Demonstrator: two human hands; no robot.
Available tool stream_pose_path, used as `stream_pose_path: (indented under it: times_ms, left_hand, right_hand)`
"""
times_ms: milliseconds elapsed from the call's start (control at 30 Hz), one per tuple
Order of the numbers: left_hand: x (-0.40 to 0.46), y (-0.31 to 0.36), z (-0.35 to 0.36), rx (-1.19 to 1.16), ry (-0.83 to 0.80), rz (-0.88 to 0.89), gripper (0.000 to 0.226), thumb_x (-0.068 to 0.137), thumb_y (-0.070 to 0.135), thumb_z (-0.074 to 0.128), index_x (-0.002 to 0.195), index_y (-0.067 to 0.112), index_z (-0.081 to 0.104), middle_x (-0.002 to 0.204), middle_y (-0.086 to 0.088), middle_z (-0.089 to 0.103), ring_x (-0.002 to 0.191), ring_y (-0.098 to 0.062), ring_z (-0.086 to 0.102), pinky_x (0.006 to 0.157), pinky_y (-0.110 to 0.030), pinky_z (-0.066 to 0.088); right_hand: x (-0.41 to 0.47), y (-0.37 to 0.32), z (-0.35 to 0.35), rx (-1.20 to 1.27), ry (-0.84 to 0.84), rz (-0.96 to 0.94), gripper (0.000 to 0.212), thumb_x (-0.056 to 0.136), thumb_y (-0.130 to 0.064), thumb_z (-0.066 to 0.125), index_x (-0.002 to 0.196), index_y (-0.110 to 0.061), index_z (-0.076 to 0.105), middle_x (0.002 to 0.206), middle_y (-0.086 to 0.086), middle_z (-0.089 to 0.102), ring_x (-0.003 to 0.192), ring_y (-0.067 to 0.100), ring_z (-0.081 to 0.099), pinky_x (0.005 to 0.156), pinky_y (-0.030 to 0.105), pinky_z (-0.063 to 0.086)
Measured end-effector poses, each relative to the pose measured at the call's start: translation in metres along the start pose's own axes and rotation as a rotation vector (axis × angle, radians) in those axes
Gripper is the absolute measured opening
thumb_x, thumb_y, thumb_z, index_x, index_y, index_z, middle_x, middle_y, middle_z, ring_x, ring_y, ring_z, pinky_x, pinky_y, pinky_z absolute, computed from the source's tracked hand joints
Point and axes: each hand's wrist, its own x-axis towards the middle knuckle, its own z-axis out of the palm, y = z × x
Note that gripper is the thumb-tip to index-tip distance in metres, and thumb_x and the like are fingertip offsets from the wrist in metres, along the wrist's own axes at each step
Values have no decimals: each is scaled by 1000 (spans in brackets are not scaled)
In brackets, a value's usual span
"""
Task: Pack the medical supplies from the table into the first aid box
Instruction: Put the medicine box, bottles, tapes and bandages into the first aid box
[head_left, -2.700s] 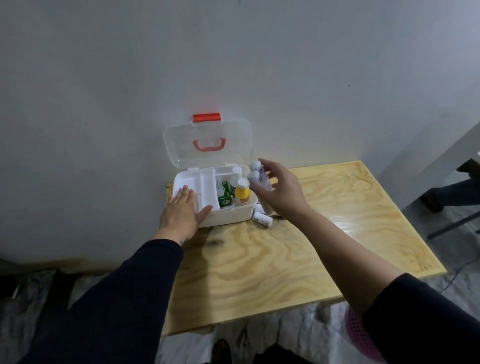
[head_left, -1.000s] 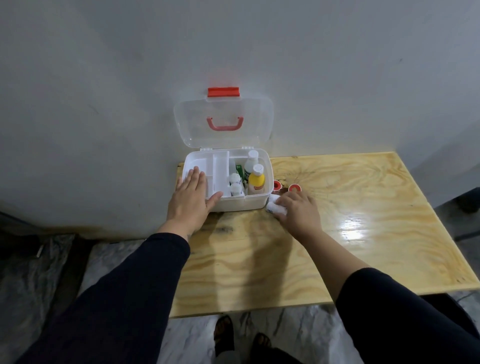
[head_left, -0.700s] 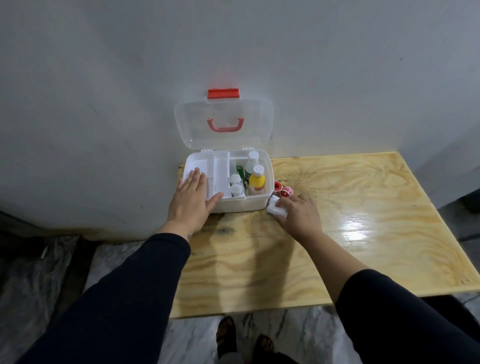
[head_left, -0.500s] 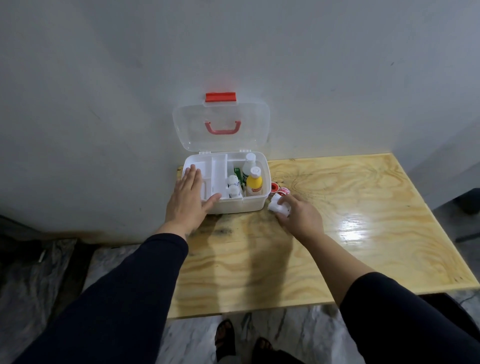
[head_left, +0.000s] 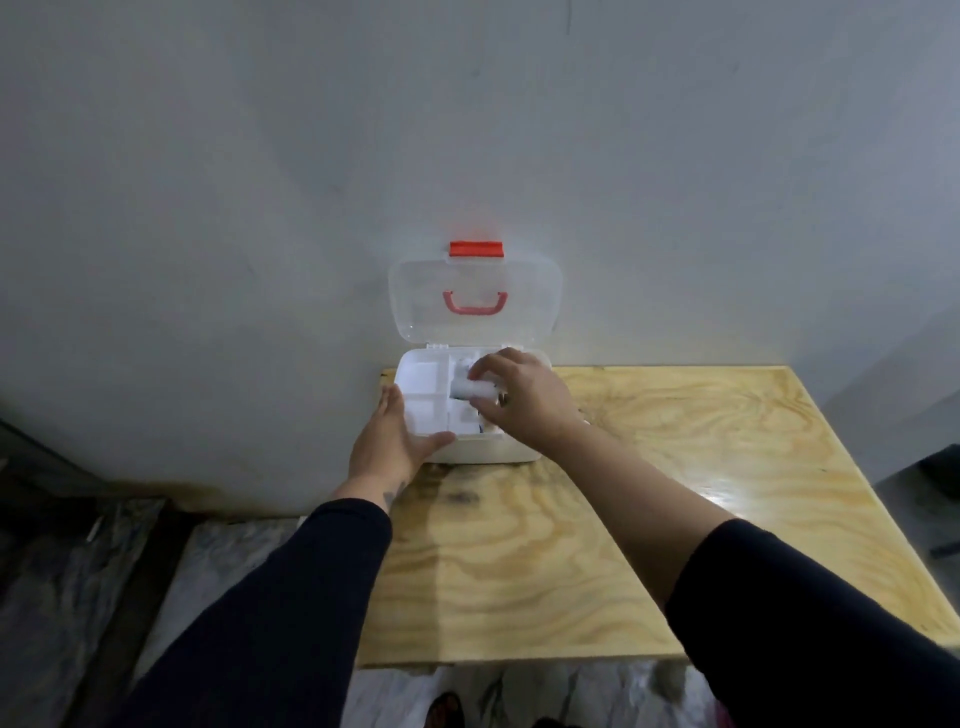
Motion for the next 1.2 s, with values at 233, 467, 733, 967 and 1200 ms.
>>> stream_pose_path:
  times_ms: [233, 467, 733, 967, 1200]
  left_hand:
    - [9, -15, 12, -100, 89, 15, 71, 83, 42, 70, 142, 18, 40, 142, -9, 47, 120, -25, 55, 100, -39, 46]
    - [3, -13, 8, -155, 70, 3, 75, 79, 48, 70, 142, 34, 31, 136, 6, 52, 104, -13, 60, 82, -27, 50]
    - [7, -11, 6, -16, 75, 40, 84, 76, 50, 71, 141, 18, 29, 135, 3, 49, 112, -21, 55, 83, -38, 50]
    - [9, -13, 6, 9, 71, 44, 88, 75, 53, 70, 143, 17, 29, 143, 1, 46, 122, -22, 51, 89, -41, 50]
    - [5, -6, -2, 176, 19, 28, 100, 78, 60, 64, 152, 18, 11, 161, -1, 14, 138, -26, 33, 101, -45, 44]
  right_hand:
    - [30, -21, 36, -75, -209, 15, 35, 80, -31, 69, 114, -21, 63, 118, 5, 60, 109, 25, 56, 87, 36, 48]
    - [39, -27, 42, 36, -235, 85, 43, 79, -29, 73, 119, -15, 64, 122, 8, 59, 112, 25, 57, 98, 36, 45]
    - [56, -29, 47, -99, -153, 289, 28, 94, -12, 48, 117, -3, 61, 127, 14, 48, 102, 32, 60, 84, 35, 47]
    - [56, -32, 48, -55, -115, 341, 32, 93, -17, 53, 123, -7, 58, 128, 14, 47, 108, 33, 58, 93, 42, 50]
    - [53, -13, -3, 8, 106, 305, 28, 93, -11, 53, 119, -10, 62, 129, 8, 54, 107, 28, 60, 92, 35, 48]
